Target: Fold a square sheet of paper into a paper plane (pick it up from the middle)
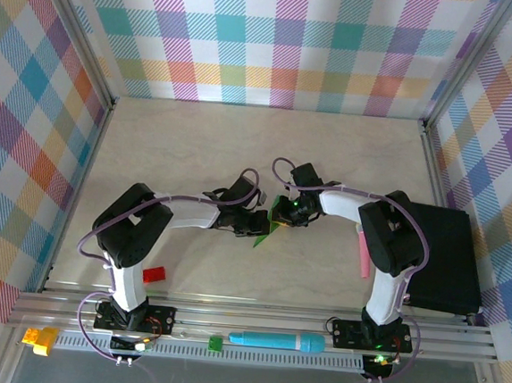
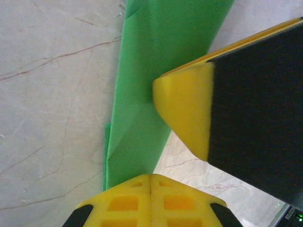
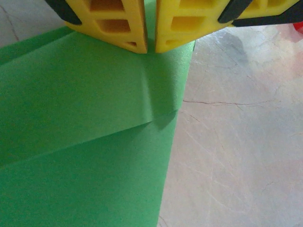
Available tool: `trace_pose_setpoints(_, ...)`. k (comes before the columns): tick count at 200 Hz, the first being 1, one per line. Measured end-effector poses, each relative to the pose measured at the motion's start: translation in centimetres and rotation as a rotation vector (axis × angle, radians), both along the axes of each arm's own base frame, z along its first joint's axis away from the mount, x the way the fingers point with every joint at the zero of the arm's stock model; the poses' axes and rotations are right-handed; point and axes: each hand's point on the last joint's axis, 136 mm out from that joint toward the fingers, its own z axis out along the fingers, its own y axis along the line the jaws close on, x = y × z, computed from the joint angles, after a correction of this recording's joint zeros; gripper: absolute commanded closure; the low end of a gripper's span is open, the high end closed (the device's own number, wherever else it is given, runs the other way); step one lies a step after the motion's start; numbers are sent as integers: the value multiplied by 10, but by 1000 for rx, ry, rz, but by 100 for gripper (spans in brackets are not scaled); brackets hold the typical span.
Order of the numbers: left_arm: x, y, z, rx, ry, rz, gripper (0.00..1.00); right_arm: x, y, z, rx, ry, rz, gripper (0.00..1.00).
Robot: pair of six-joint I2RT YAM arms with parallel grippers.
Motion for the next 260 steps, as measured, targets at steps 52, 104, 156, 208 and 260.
trace_pose_setpoints(52,-3,-2,-5,1,15,-4,96,5,-9,14,-57,-28,-11,74)
trace_pose_setpoints(104,-3,-2,-5,1,15,-4,96,11,-36,24,-195,-88,-74,47)
trace_pose_setpoints(156,-2,-2,-5,2,15,-3,96,23,-42,21,-258,-82,-102,40)
trace_pose_setpoints(208,-3,-2,-6,2,15,-3,96,38,-49,7,-310,-44,-142,44)
trace_pose_setpoints(260,-3,-2,-6,1,15,-3,95,40,-56,4,-334,-26,-168,59)
